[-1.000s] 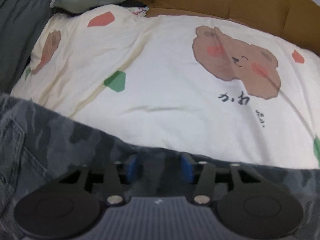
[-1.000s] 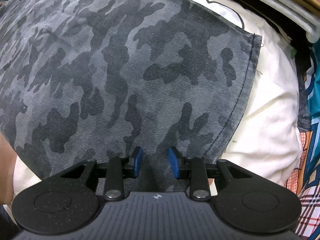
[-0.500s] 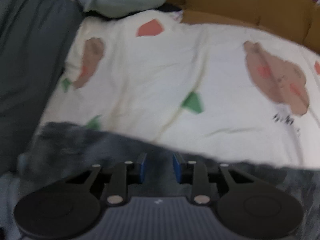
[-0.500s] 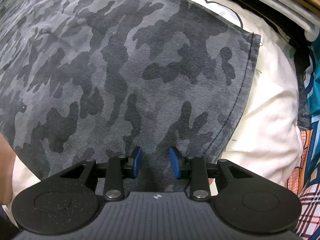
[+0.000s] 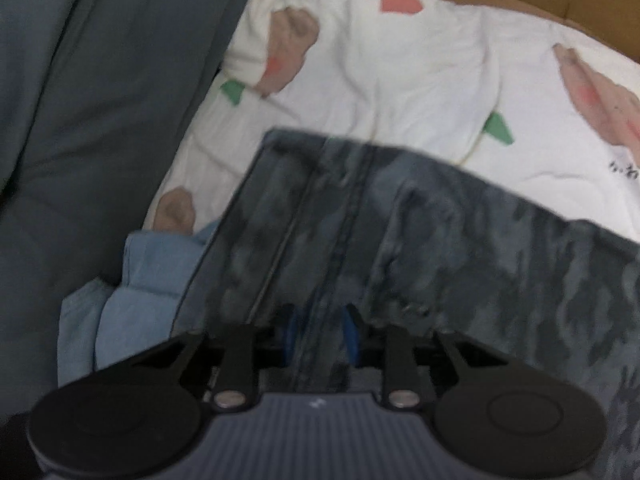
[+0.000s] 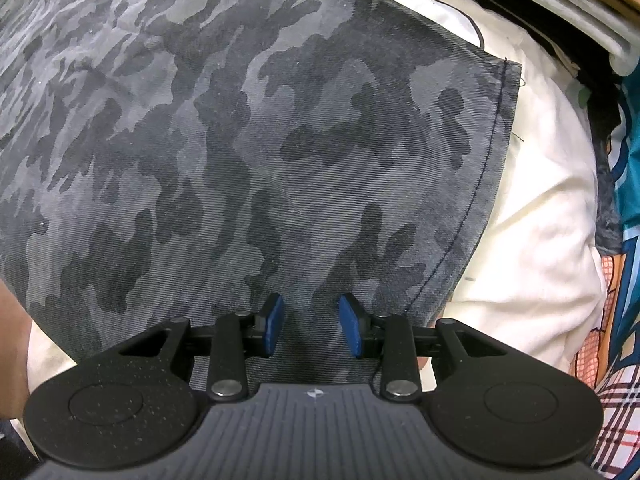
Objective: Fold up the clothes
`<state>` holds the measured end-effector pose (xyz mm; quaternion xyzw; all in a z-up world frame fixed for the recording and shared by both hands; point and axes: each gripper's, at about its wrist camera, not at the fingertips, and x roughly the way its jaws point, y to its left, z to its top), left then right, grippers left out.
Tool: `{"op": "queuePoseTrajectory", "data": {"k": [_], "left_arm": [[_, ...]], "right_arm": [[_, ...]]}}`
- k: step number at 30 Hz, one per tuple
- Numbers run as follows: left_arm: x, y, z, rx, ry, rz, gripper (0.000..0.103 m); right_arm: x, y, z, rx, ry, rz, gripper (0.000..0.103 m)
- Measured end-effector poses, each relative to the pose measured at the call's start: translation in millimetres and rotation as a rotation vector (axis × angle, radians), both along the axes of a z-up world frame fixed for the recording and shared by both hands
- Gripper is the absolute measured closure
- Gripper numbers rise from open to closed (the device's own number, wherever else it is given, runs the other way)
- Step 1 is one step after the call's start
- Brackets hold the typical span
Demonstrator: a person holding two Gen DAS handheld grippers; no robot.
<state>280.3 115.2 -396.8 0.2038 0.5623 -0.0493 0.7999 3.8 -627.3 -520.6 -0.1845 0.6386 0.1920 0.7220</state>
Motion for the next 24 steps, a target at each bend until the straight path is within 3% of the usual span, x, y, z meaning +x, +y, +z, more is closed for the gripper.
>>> {"op": "queuePoseTrajectory", "data": {"k": [5, 7, 13, 17, 19, 24], "left_arm": [[6.9, 14.7, -8.9, 0.039, -0.044, 0.059, 0.084], [12.0, 18.1, -13.7, 0.053, -0.040, 0.086, 0.095], [16.9, 21.6, -10.1, 0.030, -0.037, 0.116, 0.098], [18.6, 25.3, 16.1, -0.041, -0.039, 0.151, 0.088], [17.6, 25.0, 35.7, -0.057, -0.059, 0.151, 0.075], [6.8, 18.8, 79.9, -0.059, -0.089, 0.161, 0.075]], "right_arm": [[10.2, 13.3, -0.7, -0.014, 0.005, -0.002, 0.064], [12.4, 15.7, -0.8, -0.015, 0.005, -0.006, 0.064], [19.7, 26.1, -0.3, -0.022, 0.007, -0.013, 0.064], [29.0, 36.9, 0.6, -0.020, 0.011, -0.018, 0.063], [35.2, 40.6, 1.2, -0.010, 0.016, -0.027, 0.063], [54.0, 55.6, 3.6, -0.006, 0.032, -0.012, 0.063]]}}
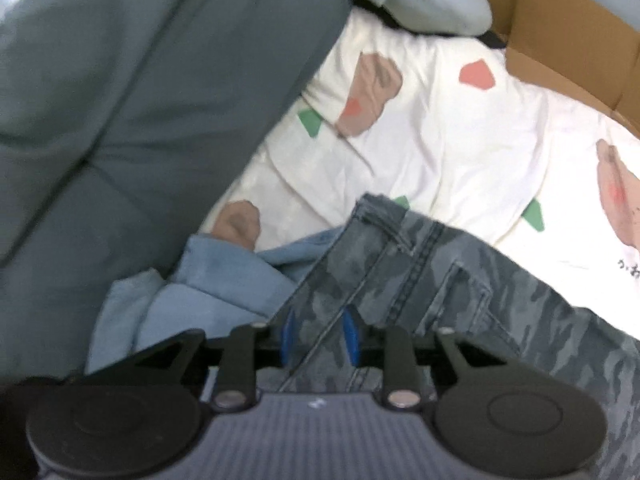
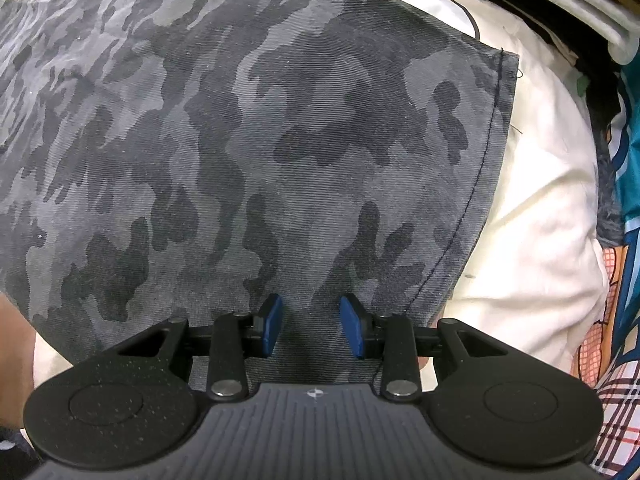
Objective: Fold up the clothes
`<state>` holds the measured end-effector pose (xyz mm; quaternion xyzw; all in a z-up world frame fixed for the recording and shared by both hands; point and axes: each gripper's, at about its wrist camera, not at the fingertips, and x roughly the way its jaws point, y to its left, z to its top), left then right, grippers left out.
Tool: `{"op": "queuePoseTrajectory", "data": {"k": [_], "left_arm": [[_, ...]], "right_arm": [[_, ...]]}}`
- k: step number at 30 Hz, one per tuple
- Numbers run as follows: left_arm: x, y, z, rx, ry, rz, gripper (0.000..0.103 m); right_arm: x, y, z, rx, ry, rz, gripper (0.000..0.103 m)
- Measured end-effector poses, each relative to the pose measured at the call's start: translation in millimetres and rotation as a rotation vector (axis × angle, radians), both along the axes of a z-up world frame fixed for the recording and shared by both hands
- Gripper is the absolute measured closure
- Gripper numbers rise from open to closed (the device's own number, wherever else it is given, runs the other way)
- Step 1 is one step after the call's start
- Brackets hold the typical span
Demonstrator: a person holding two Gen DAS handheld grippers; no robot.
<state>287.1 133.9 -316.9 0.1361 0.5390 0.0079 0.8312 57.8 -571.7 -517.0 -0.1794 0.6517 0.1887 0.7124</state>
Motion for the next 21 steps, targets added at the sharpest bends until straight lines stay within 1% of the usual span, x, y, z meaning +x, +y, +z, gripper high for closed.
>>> {"op": "queuePoseTrajectory", "data": {"k": [3, 5, 8, 11, 12, 14, 15, 17, 18, 21], "left_arm": [[-7.3, -8.6, 32.9, 0.009, -0.020, -0.051, 0.075], [-10.1, -11.9, 58.5, 0.009, -0.045, -0.076, 0.072], [-11.7, -15.7, 98.3, 0.011, -0.083, -0.097, 0.070], [-16.2, -19.5, 134.4, 0.000, -0.115, -0.108, 0.067], [-19.3, -22.6, 145.1, -0.002, -0.123, -0.113, 0.065], [-27.7, -29.5, 162.4, 0.000, -0.132, -0.131, 0.058], [-32.4, -33.2, 170.0, 0.002, -0.137, -0.143, 0.054], [-40.5, -40.9, 183.6, 0.000, -0.146, -0.157, 0.051], [-44.8, -45.1, 190.1, -0.005, -0.151, -0.162, 0.049], [-58.5, -57.7, 205.1, -0.017, -0.167, -0.184, 0.039]], "right_arm": [[9.6, 8.9, 6.1, -0.001, 0.016, 0.008, 0.063], [16.6, 13.0, 13.5, 0.004, 0.011, 0.010, 0.063], [32.2, 21.0, 30.4, 0.020, -0.015, 0.008, 0.063], [64.6, 37.7, 53.1, 0.048, -0.052, 0.010, 0.062], [74.7, 44.2, 62.9, 0.059, -0.069, 0.013, 0.062], [88.3, 42.2, 75.6, 0.080, -0.101, 0.003, 0.062], [92.3, 38.5, 86.0, 0.092, -0.116, -0.004, 0.062], [97.6, 30.4, 115.0, 0.118, -0.146, -0.020, 0.062], [101.7, 26.8, 124.7, 0.132, -0.161, -0.026, 0.062], [112.8, 24.0, 139.3, 0.170, -0.198, -0.036, 0.061]]}}
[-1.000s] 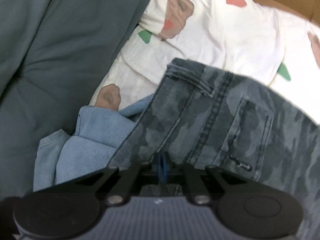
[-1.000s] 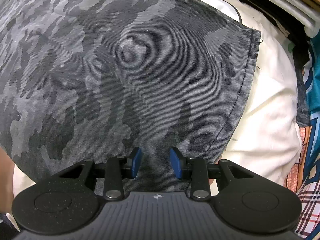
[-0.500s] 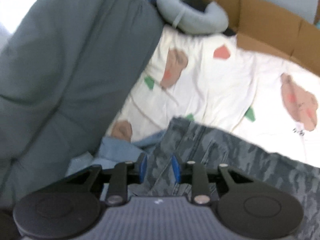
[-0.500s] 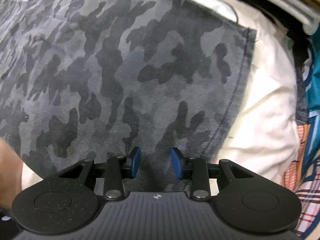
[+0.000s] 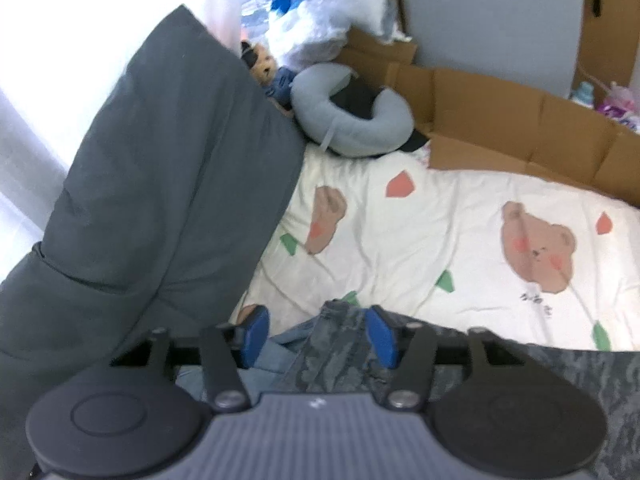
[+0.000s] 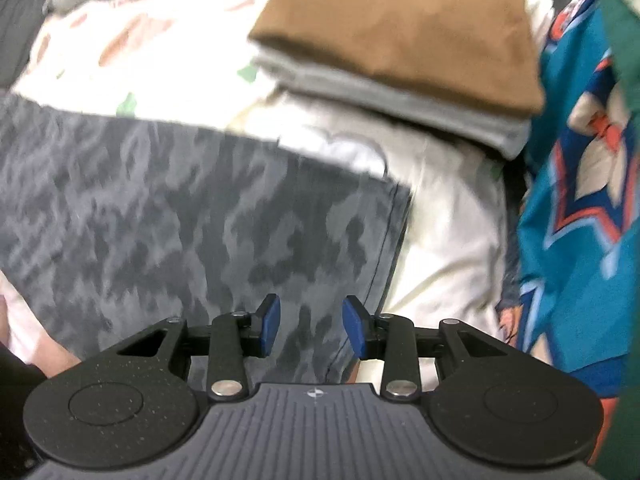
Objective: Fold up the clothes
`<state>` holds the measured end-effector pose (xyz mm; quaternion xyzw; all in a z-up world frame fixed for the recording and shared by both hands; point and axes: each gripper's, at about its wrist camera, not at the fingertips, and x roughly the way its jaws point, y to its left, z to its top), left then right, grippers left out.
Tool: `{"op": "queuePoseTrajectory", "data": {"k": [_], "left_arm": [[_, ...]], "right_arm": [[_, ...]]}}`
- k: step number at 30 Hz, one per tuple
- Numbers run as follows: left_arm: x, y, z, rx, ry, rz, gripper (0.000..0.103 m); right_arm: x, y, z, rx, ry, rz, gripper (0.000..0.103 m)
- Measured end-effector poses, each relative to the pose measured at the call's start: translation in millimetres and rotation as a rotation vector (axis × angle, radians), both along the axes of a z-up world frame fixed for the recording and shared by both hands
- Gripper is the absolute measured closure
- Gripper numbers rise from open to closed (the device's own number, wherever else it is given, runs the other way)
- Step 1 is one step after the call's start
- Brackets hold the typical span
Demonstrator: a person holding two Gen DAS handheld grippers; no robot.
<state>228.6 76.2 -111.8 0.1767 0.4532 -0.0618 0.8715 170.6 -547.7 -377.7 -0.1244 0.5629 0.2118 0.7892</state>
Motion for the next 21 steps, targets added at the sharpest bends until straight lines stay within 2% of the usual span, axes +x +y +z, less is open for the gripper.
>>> {"op": "queuePoseTrajectory", "data": {"k": [3, 5, 11, 15, 17, 21], "left_arm": [[-14.4, -15.7, 7.7, -0.007, -0.017, -0.035, 0.033], [-22.0, -24.1, 6.4, -0.018, -0.020, -0.049, 0.032], [-48.4, -42.9, -3.3, -0.008, 0.017, -0.104, 0.031], [-58.8, -39.8, -8.1, -0.008, 0.036, -0.069, 0.031], [-64.3, -37.5, -9.4, -0.007, 0.043, -0.057, 0.028], [-80.6, -37.6, -12.6, 0.002, 0.048, -0.051, 0.018]], "right_arm": [[5.4, -0.6, 15.6, 0.024, -0.033, 0.004, 0.058], [7.1, -4.3, 29.7, 0.041, -0.056, -0.005, 0.050], [11.2, -13.0, 53.5, 0.081, -0.078, -0.058, 0.050], [13.4, -19.1, 67.7, 0.104, -0.094, -0.134, 0.049], [12.3, -27.2, 74.8, 0.146, -0.101, -0.197, 0.038], [1.7, -37.9, 74.8, 0.173, -0.104, -0.242, 0.035]]}}
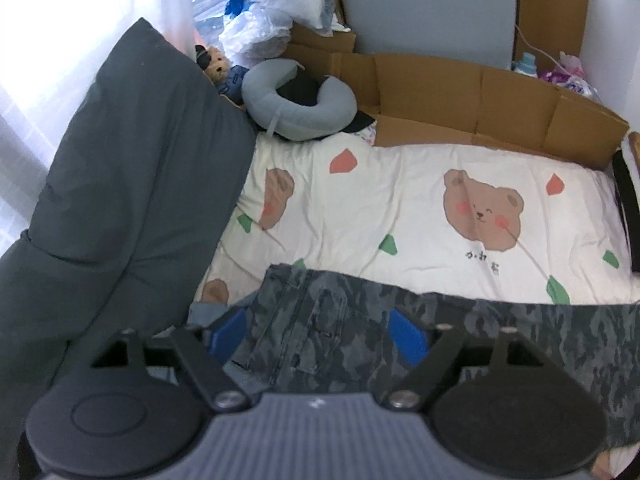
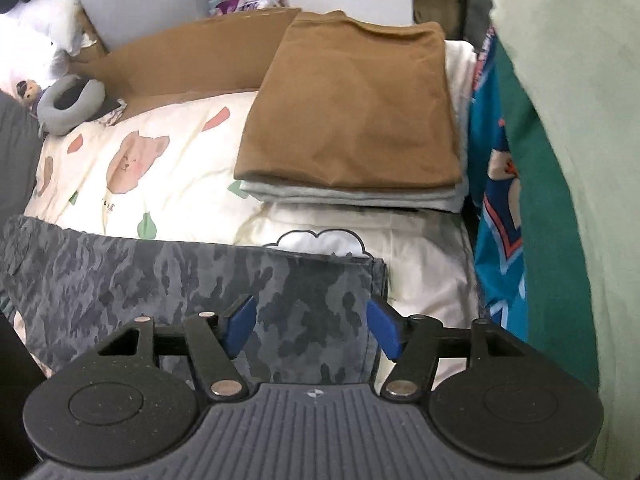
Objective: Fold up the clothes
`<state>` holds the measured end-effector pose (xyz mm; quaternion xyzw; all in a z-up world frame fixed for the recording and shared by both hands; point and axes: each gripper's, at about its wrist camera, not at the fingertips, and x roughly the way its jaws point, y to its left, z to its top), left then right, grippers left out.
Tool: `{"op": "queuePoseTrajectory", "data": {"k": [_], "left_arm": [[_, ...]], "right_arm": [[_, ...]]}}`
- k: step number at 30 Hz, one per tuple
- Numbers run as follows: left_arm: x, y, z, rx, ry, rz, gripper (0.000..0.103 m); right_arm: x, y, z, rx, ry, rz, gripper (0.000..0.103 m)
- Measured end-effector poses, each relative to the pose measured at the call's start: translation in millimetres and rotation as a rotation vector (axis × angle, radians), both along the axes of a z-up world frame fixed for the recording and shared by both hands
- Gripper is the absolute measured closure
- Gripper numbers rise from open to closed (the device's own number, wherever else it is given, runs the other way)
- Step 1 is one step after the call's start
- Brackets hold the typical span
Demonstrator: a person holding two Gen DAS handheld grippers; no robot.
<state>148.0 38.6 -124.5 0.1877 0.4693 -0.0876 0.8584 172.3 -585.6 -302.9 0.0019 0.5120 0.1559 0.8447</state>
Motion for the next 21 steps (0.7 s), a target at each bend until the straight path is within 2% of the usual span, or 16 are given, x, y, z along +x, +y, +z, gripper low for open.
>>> {"op": "queuePoseTrajectory", "data": {"k": [3, 7, 11, 16, 21], "left_arm": [[-11.9, -2.7, -6.2, 0.001, 0.014, 0.007, 0.016], [-23.6, -10.1, -20.5, -0.007, 0.031, 0.016, 0.014], [-33.0, -20.9, -37.1, -0.011, 0.053, 0.015, 0.014], [-39.7, -29.3, -54.9, 0.005, 0.076, 0.018, 0.014], [-38.3, -28.0, -73.3, 0.026, 0.103, 0.061, 0.014]], "right_arm": [[-10.6, -3.7, -1.9, 0.004, -0.009, -0.021, 0.035], [-21.5, -11.0, -4.2, 0.036, -0.030, -0.105, 0.035], [-31.6, -7.1, -18.3, 0.018, -0.031, -0.089, 0.034], [-52.5, -7.9, -53.7, -0.007, -0.030, -0.058, 0.034], [-69.4, -27.6, -101.4, 0.014, 0.027, -0.127, 0.035]]}}
